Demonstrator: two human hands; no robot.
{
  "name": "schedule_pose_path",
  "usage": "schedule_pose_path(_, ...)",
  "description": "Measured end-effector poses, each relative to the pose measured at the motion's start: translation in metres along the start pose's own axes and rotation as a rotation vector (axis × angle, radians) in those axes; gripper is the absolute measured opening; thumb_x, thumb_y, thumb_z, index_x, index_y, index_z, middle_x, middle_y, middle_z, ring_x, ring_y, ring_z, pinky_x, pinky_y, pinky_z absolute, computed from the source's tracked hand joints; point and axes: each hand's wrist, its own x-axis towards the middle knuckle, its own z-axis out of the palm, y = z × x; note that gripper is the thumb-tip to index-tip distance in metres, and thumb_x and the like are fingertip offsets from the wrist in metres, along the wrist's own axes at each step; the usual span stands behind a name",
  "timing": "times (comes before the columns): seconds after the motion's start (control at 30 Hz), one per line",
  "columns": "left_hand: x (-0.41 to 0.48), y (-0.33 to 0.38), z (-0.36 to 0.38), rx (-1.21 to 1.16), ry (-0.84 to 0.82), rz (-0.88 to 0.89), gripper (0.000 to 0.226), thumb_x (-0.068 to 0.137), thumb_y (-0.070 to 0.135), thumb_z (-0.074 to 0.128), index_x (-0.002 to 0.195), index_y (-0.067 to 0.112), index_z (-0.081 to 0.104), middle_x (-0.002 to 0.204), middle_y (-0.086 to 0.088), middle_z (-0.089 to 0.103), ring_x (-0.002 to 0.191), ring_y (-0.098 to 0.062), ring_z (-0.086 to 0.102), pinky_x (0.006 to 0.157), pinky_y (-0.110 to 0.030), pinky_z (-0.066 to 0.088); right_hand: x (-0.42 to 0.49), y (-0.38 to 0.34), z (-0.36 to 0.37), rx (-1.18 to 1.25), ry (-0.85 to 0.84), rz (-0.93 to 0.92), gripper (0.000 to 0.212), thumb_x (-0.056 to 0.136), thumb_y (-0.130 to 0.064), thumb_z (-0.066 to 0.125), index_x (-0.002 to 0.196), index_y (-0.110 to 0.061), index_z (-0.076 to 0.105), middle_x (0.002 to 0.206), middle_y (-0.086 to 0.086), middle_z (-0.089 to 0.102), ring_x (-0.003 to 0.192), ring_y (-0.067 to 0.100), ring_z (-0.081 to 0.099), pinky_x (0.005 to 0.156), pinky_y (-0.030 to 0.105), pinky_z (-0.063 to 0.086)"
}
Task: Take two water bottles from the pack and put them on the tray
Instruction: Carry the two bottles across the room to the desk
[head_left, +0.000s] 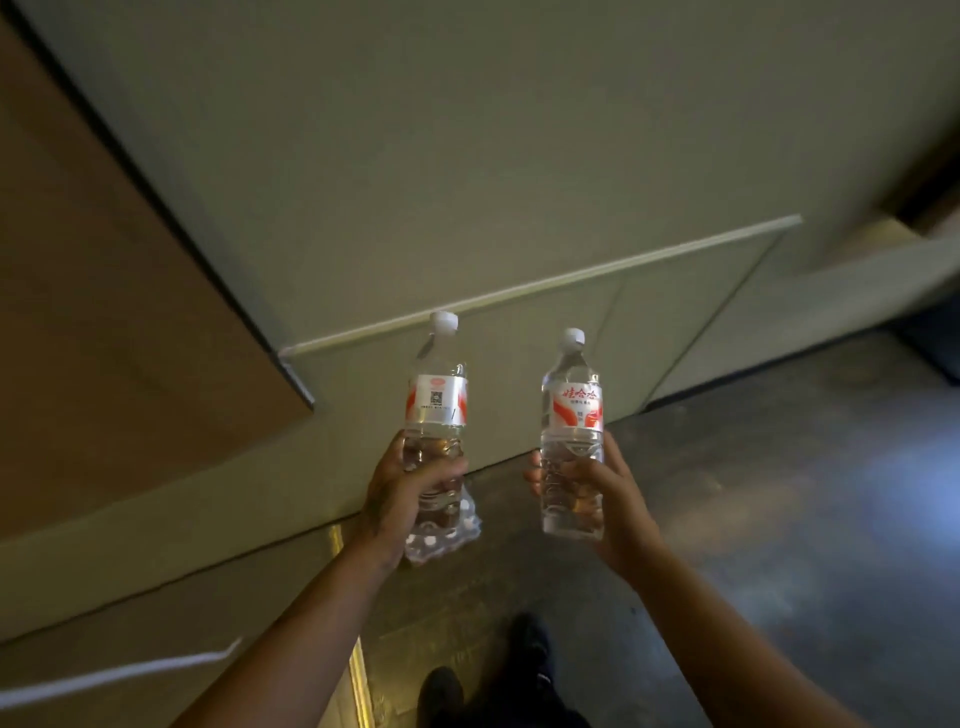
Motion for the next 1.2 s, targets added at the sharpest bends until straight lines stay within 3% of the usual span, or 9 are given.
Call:
schedule_pose_path(0.17,-0.002,-0.006,0.052,0.064,-0.288,-0.041,0.047,0.078,0.021,0.085,0.122,0.023,0.068,0.090,-0.002,0.080,0.073,-0.018,0.079,0.054,-0.024,0.061,-0.078,0.004,-0.046,0.080,0.269,-0.109,0.062,0.083,-0.014,0.072,0.142,-0.019,0.056,0.126,0.023,0.071,0.108,0.041,0.074,0.085,0.047,0.063)
schedule_pose_path(0.27,-0.011,-0.016,0.097,0.147,-0.450,-0.061,0.036,0.091,0.008,0.077,0.123,0.020,0.066,0.104,-0.013,0.074,0.087,-0.030,0.074,0.068,-0.040,0.067,-0.131,0.010,-0.071,0.093,0.459,-0.167,0.067,0.080,-0.016,0.069,0.144,-0.018,0.053,0.135,0.030,0.065,0.115,0.045,0.070,0.088,0.049,0.062)
schedule_pose_path(0.37,-0.028,-0.024,0.147,0.224,-0.603,-0.067,0.045,0.078,0.016,0.084,0.120,0.020,0.068,0.103,-0.014,0.077,0.091,-0.036,0.075,0.088,-0.055,0.063,-0.186,0.013,-0.093,0.137,0.623,-0.226,0.072,0.078,-0.016,0.068,0.147,-0.014,0.049,0.135,0.033,0.065,0.121,0.053,0.067,0.092,0.052,0.059)
schedule_pose_path(0.53,-0.057,-0.051,0.222,0.304,-0.831,-0.115,0.054,0.059,0.031,0.090,0.111,0.029,0.077,0.109,-0.016,0.081,0.096,-0.038,0.079,0.085,-0.053,0.065,-0.273,0.015,-0.122,0.241,0.842,-0.294,0.078,0.068,-0.023,0.077,0.141,-0.012,0.052,0.121,0.026,0.074,0.106,0.049,0.074,0.089,0.052,0.061)
schedule_pose_path(0.63,-0.078,-0.070,0.264,0.344,-0.931,-0.133,0.056,0.059,0.029,0.091,0.113,0.019,0.077,0.096,-0.014,0.084,0.081,-0.027,0.082,0.066,-0.040,0.066,-0.316,0.023,-0.142,0.277,0.946,-0.317,0.070,0.075,-0.021,0.074,0.141,-0.014,0.051,0.120,0.024,0.075,0.102,0.045,0.076,0.090,0.056,0.062)
schedule_pose_path(0.77,-0.111,-0.090,0.319,0.400,-1.039,-0.109,0.061,0.056,0.034,0.090,0.112,0.016,0.073,0.084,-0.002,0.084,0.072,-0.017,0.081,0.059,-0.027,0.063,-0.360,0.037,-0.178,0.323,1.027,-0.339,0.064,0.080,-0.018,0.074,0.139,-0.026,0.052,0.123,0.023,0.073,0.097,0.036,0.080,0.080,0.056,0.066)
schedule_pose_path(0.9,-0.137,-0.107,0.361,0.411,-1.075,-0.119,0.068,0.057,0.043,0.089,0.120,0.028,0.069,0.100,-0.004,0.084,0.083,-0.023,0.083,0.064,-0.032,0.065,-0.388,0.040,-0.220,0.345,1.038,-0.343,0.074,0.073,-0.023,0.081,0.141,-0.027,0.051,0.120,0.019,0.073,0.094,0.034,0.081,0.073,0.047,0.066)
schedule_pose_path(1.0,-0.152,-0.117,0.394,0.434,-1.064,-0.107,0.077,0.056,0.045,0.088,0.127,0.024,0.066,0.111,-0.009,0.081,0.089,-0.029,0.083,0.068,-0.036,0.066,-0.402,0.037,-0.258,0.341,1.039,-0.347,0.077,0.069,-0.026,0.082,0.140,-0.026,0.051,0.121,0.021,0.073,0.093,0.033,0.080,0.073,0.048,0.066)
schedule_pose_path(1.2,-0.164,-0.132,0.462,0.427,-1.024,-0.111,0.074,0.057,0.041,0.089,0.126,0.022,0.068,0.110,-0.011,0.083,0.093,-0.034,0.083,0.071,-0.041,0.067,-0.415,0.024,-0.330,0.364,1.008,-0.350,0.069,0.078,-0.018,0.075,0.142,-0.025,0.050,0.126,0.027,0.068,0.090,0.033,0.079,0.072,0.048,0.065)
